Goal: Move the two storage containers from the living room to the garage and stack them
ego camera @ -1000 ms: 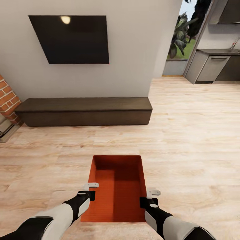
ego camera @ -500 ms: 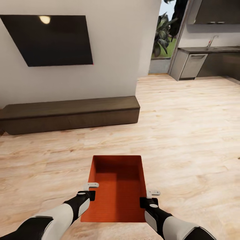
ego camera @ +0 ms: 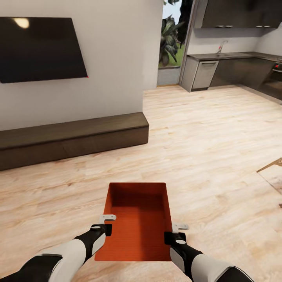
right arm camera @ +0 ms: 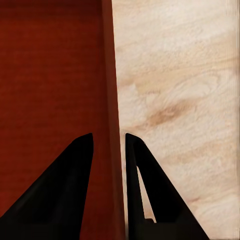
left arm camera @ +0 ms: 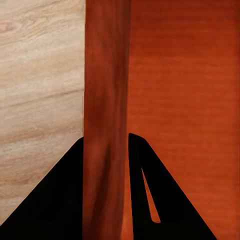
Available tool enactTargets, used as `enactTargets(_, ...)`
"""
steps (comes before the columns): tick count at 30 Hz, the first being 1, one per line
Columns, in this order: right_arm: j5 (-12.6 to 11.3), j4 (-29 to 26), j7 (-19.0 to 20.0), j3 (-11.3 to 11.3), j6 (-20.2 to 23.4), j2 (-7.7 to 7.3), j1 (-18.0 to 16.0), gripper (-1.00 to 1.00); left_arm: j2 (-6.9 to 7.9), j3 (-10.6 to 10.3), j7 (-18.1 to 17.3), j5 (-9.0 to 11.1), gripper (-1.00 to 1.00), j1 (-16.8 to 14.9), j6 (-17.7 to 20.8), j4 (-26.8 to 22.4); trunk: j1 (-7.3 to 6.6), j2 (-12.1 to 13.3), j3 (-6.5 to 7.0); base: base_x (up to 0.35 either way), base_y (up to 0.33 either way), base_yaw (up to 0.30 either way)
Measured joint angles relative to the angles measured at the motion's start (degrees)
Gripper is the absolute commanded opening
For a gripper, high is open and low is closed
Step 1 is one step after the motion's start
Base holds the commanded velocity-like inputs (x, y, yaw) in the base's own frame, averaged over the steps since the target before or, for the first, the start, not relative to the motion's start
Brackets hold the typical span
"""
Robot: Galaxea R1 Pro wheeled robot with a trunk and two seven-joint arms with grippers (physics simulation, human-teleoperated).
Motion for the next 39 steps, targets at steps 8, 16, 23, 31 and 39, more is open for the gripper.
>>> enactTargets(8, 0.0, 0.0, 0.0, 0.0, 0.0, 0.0, 0.0, -1.0, 0.0, 0.0, 0.0, 0.0, -1.0, 0.0, 0.0, 0.0, 0.0, 0.0, 0.0, 0.0, 0.0, -0.278)
enactTargets(16, 0.0, 0.0, 0.0, 0.0, 0.0, 0.0, 0.0, -1.0, 0.0, 0.0, 0.0, 0.0, -1.0, 0.0, 0.0, 0.0, 0.0, 0.0, 0.0, 0.0, 0.0, -0.278)
enactTargets(23, 0.0, 0.0, 0.0, 0.0, 0.0, 0.0, 0.0, -1.0, 0.0, 0.0, 0.0, 0.0, -1.0, 0.0, 0.0, 0.0, 0.0, 0.0, 0.0, 0.0, 0.0, -0.278)
enactTargets(31, 0.0, 0.0, 0.0, 0.0, 0.0, 0.0, 0.0, -1.0, 0.0, 0.0, 0.0, 0.0, -1.0, 0.0, 0.0, 0.0, 0.0, 0.0, 0.0, 0.0, 0.0, -0.278)
enactTargets(39, 0.0, 0.0, 0.0, 0.0, 0.0, -0.01, 0.0, -1.0, 0.0, 0.0, 0.0, 0.0, -1.0, 0.0, 0.0, 0.0, 0.0, 0.0, 0.0, 0.0, 0.0, -0.28)
